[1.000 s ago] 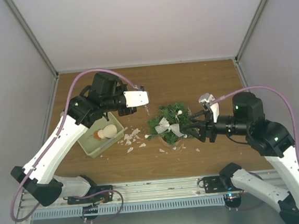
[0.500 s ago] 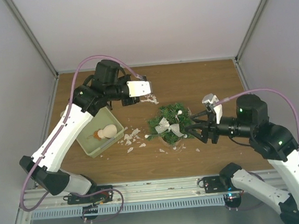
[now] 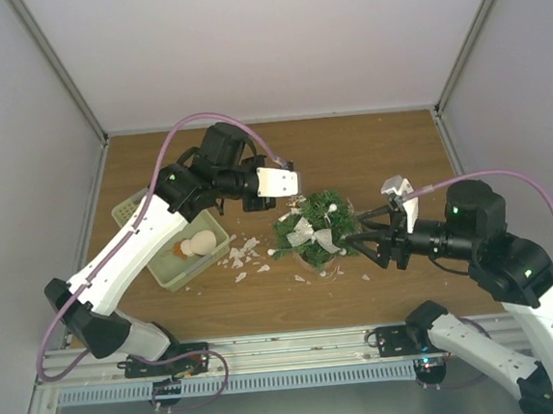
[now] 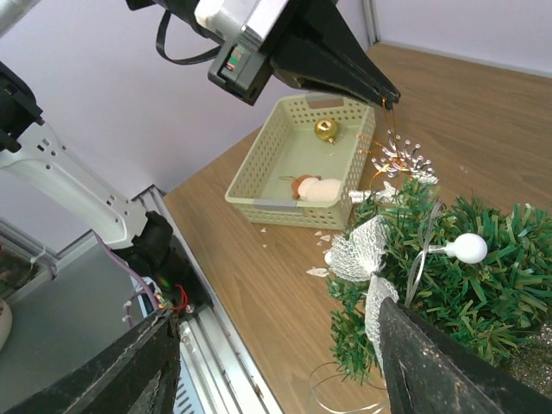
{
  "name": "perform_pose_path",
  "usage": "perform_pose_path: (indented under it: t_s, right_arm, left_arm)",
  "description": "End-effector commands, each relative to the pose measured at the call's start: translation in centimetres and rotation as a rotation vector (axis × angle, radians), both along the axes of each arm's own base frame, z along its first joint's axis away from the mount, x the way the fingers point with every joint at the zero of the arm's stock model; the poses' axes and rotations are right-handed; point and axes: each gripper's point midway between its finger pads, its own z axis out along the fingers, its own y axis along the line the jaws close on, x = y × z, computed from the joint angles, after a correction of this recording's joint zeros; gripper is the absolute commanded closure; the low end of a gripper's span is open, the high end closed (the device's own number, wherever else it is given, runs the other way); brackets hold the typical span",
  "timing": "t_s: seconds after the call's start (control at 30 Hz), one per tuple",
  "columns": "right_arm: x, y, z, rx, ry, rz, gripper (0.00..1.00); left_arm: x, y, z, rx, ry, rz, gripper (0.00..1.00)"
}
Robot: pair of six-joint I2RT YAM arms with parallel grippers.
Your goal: Decorate the small christmas tree
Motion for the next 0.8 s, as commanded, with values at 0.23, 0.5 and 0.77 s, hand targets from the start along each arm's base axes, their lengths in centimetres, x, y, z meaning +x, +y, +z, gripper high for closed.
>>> perform_pose_path:
  t_s: [0.23, 0.5, 0.77]
  right_arm:
    - [-0.4, -0.3, -0.5, 0.002, 0.013, -0.009, 0.36]
    - [-0.5, -0.4, -0.6, 0.001, 0.008, -0.016, 0.35]
    - [-0.5, -0.4, -0.6, 0.004, 0.007, -0.014, 0.34]
  left_arm:
    - [-0.4, -2.1, -1.4, 0.008, 0.005, -0.043, 1.0]
    - [-1.1, -3.2, -1.7, 0.024, -0.011, -0.074, 1.0]
    - [-2.3, -5.2, -2.6, 0.045, -0.002, -0.118, 1.0]
